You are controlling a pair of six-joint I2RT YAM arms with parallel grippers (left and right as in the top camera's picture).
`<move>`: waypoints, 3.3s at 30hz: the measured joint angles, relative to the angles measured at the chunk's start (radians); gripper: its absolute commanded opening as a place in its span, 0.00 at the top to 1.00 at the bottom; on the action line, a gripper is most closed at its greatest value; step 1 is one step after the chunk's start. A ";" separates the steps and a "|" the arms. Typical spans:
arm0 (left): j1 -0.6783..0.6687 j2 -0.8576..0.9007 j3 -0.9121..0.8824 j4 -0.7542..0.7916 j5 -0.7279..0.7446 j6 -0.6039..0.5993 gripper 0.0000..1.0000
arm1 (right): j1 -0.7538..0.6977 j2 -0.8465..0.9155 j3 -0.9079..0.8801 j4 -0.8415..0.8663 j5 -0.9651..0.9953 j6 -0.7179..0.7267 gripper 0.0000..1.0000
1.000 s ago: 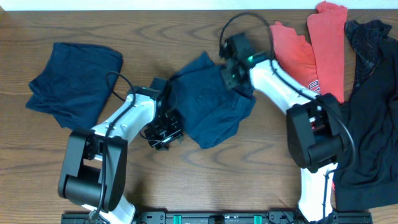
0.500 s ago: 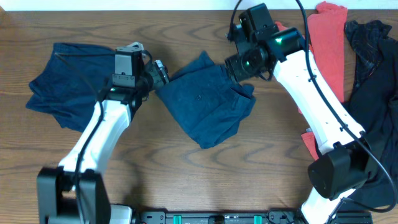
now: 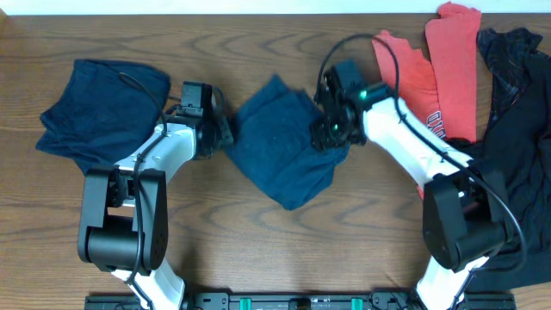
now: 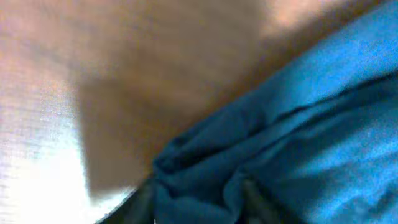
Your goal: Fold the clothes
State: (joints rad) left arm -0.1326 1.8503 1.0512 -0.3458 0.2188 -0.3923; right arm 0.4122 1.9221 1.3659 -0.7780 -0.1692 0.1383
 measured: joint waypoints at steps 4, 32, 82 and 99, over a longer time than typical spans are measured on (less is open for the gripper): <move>0.000 -0.009 0.010 -0.198 0.021 -0.008 0.79 | -0.002 0.002 -0.110 0.138 0.067 0.011 0.39; -0.026 -0.294 0.003 -0.140 0.054 0.064 0.02 | -0.060 -0.278 -0.091 0.273 0.327 0.011 0.25; 0.395 -0.287 0.018 0.309 0.025 0.254 0.94 | -0.060 -0.281 -0.090 0.132 0.319 0.011 0.22; 0.735 -0.175 0.018 0.452 0.019 0.175 0.94 | -0.060 -0.281 -0.090 0.106 0.319 0.011 0.21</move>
State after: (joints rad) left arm 0.6025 1.6756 1.0687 0.1062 0.2375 -0.2169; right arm 0.3527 1.6409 1.2755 -0.6720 0.1501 0.1493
